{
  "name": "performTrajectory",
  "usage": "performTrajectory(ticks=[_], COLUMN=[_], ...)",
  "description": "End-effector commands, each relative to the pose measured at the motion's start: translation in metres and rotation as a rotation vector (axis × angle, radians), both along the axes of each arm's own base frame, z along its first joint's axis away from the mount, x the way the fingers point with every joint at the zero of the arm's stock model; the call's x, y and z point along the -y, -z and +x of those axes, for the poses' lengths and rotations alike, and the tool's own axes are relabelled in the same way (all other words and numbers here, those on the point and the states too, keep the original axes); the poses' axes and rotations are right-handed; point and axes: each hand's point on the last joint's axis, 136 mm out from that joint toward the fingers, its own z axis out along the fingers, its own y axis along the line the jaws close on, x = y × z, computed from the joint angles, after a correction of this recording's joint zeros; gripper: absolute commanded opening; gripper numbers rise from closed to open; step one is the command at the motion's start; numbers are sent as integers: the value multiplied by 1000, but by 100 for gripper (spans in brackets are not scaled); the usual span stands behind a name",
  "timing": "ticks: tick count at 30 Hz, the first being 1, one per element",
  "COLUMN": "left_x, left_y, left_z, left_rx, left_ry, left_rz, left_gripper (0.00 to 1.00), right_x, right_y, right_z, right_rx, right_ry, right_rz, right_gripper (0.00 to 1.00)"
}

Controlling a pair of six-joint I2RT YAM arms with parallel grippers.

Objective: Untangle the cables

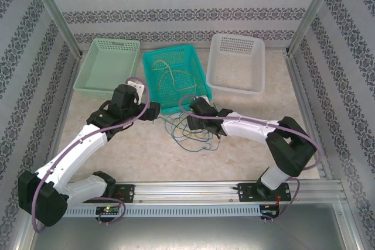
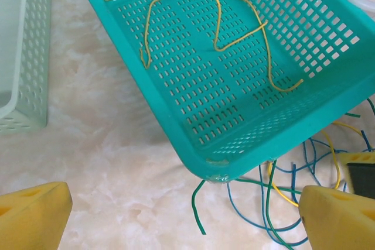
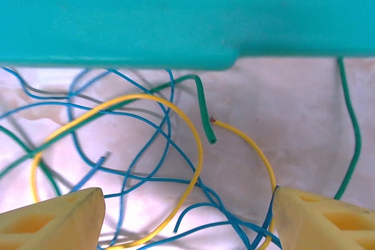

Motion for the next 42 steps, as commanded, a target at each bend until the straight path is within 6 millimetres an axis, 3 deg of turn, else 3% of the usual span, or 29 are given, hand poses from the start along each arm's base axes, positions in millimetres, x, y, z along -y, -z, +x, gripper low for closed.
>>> performTrajectory(ticks=[1,9,12,19,22,26,28,31,37,42], left_x=[5,48,57,69,71,72,72,72,77,77], left_y=[0,31,43,56,60,65,68,71,72,76], left_z=[-6,-32,-38,-47,-47,-48,-48,-47,-45,-44], left_rx=[3,-73,-117,-157,-169,-180,-188,-192,-194,-205], left_ry=[14,196,221,248,246,252,254,254,264,262], left_rz=[-34,-25,-27,-53,-40,-27,-18,-10,-5,12], left_gripper=[100,97,93,91,90,90,90,90,90,90], right_x=[4,24,31,25,29,44,51,61,64,63], right_y=[-4,22,28,54,69,78,74,60,20,-7], right_z=[-13,-56,-60,-63,-73,-88,-94,-97,-89,-83], right_rx=[12,-80,-109,-223,-293,-307,-300,-263,-176,-124], right_ry=[25,37,100,132,147,195,210,231,218,218], right_rz=[15,11,20,8,-27,-16,0,18,66,138], right_gripper=[76,75,75,74,60,30,25,28,10,6])
